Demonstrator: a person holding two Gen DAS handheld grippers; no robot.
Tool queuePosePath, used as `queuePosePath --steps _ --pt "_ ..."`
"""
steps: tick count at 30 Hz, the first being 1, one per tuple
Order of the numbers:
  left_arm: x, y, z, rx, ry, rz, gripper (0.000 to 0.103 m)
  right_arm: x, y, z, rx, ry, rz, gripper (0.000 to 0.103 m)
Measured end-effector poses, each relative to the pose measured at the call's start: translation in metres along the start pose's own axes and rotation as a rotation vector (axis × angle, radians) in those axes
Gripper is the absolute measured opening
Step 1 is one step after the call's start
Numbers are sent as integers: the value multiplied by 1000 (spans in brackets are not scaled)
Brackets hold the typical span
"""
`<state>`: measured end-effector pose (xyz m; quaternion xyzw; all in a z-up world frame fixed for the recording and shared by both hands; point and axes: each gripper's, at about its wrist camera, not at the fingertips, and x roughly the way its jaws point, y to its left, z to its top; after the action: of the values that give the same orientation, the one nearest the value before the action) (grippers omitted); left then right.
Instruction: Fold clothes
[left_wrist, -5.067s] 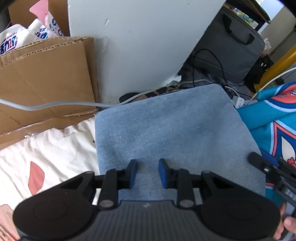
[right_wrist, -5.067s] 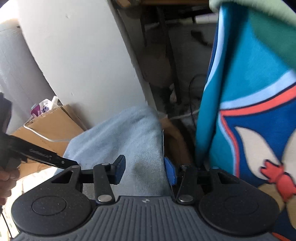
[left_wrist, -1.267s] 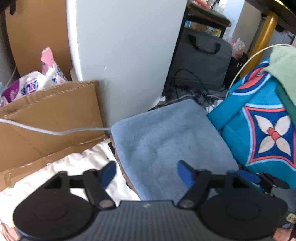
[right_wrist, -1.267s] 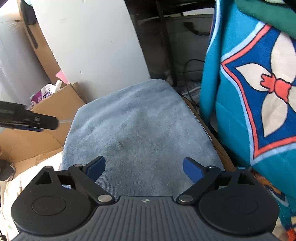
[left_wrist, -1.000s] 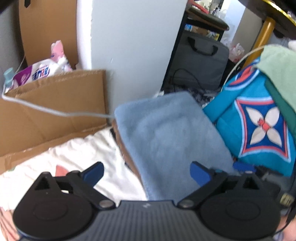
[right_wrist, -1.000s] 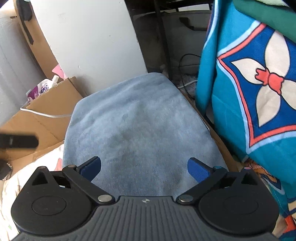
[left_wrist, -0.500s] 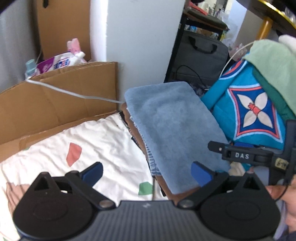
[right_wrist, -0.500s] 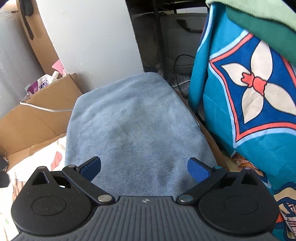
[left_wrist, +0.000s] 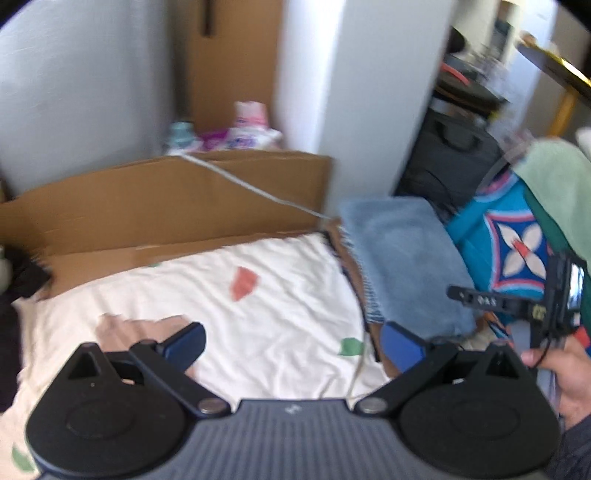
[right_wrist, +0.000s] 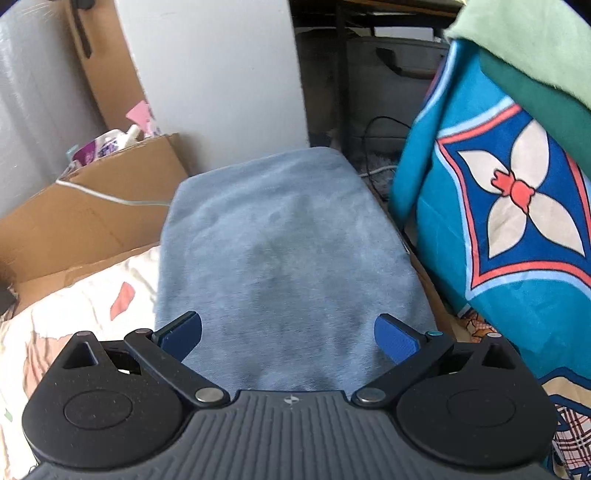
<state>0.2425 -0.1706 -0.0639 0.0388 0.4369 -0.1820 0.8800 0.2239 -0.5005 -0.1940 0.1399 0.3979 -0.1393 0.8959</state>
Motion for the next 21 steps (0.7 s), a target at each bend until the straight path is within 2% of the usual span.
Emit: queuePosePath --steps 4,9,11,13,16,21 --pt "-33 24 -9 -104 -1 35 102 -4 6 -1 -11 11 5 103" --pt "-71 52 -20 -176 -26 136 102 -13 16 -1 -38 27 12 103" --pt "-82 67 -27 -234 -16 189 102 -19 22 -1 -67 29 11 103" --pt "-95 83 -32 -309 -47 234 102 -26 31 -1 -111 28 5 103" --pt "-103 97 -40 -344 -66 256 102 -39 46 -3 -163 16 -12 103" --pt "-100 120 -53 -404 -18 296 102 -56 75 -7 -211 38 43 103"
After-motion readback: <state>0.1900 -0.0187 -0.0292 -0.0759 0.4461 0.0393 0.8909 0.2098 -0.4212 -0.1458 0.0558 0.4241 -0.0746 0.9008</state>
